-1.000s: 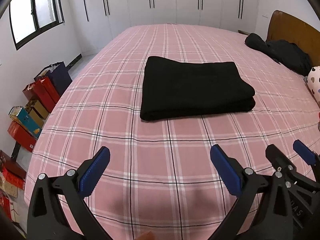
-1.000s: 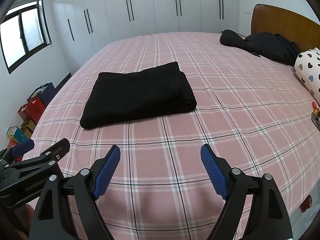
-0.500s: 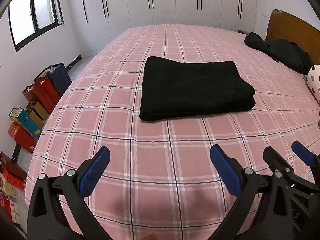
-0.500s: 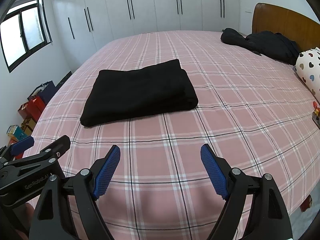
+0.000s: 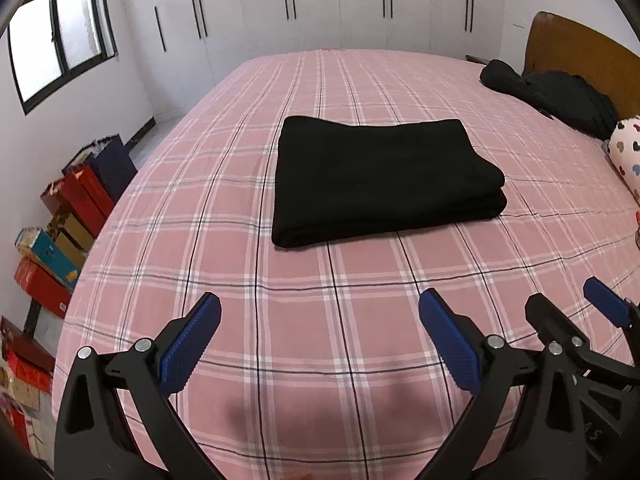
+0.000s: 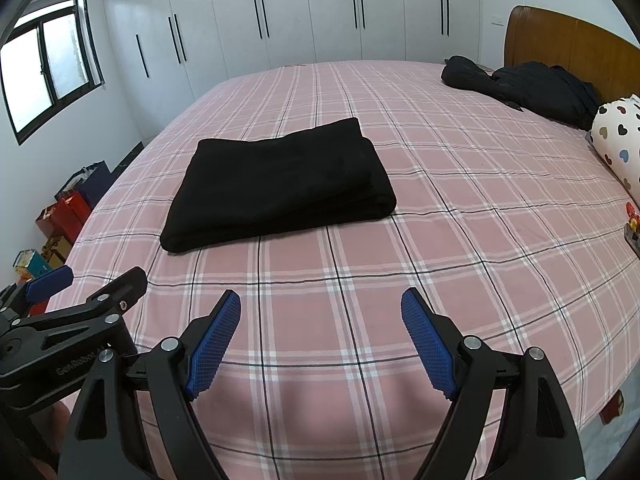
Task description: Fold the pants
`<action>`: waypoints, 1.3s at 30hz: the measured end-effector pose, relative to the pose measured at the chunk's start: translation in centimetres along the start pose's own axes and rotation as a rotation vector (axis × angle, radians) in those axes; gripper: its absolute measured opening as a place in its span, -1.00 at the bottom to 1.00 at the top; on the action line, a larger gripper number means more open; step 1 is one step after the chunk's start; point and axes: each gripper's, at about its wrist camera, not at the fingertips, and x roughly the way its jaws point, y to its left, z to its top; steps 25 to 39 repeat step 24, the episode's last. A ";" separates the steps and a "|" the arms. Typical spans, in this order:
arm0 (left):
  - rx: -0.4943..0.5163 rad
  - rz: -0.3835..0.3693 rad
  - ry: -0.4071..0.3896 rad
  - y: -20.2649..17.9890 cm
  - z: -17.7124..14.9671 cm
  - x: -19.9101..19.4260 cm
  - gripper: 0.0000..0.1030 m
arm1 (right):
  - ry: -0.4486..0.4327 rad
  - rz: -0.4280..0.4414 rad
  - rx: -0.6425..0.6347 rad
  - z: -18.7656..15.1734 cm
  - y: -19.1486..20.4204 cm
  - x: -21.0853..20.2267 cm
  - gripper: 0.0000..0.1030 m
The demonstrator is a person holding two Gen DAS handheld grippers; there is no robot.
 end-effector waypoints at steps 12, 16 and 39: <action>-0.009 0.011 0.043 -0.8 -0.2 1.4 0.91 | -0.008 -0.007 0.009 0.1 -1.1 0.1 0.56; -0.045 -0.048 0.041 -0.5 -0.6 1.2 0.91 | 0.002 -0.013 0.015 -0.1 -1.6 0.2 0.56; -0.080 -0.069 0.079 0.2 -1.3 1.0 0.91 | 0.022 -0.028 0.017 -0.7 -2.3 0.5 0.56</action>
